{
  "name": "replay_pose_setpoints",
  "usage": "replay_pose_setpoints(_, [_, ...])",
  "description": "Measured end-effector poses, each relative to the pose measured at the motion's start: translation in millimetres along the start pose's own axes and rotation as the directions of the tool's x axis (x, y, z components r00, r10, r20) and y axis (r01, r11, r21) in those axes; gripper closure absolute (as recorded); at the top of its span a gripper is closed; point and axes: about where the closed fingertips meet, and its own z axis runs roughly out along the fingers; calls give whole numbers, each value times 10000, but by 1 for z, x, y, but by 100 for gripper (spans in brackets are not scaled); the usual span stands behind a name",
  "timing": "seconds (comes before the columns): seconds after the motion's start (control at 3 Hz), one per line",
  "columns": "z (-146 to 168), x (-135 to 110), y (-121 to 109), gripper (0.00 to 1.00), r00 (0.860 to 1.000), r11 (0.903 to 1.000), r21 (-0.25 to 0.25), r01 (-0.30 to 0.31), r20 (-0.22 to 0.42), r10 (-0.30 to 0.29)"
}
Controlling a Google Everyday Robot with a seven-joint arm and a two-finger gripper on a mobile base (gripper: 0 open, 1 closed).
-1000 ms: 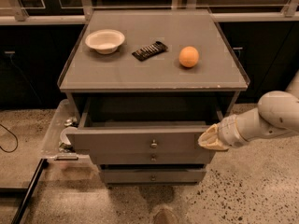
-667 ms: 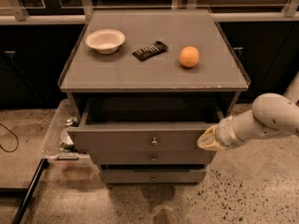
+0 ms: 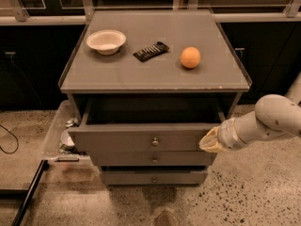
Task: Close top drawer
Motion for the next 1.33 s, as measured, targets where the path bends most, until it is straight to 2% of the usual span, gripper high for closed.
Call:
replay_pose_setpoints(0.33, [0, 0, 0, 18, 10000, 10000, -1, 0, 0, 0])
replay_pose_setpoints(0.67, [0, 0, 0, 0, 10000, 10000, -3, 1, 1, -1])
replay_pose_setpoints(1.0, [0, 0, 0, 0, 10000, 10000, -7, -1, 0, 1])
replay_pose_setpoints(1.33, [0, 0, 1, 0, 9999, 9996, -263, -92, -53, 90])
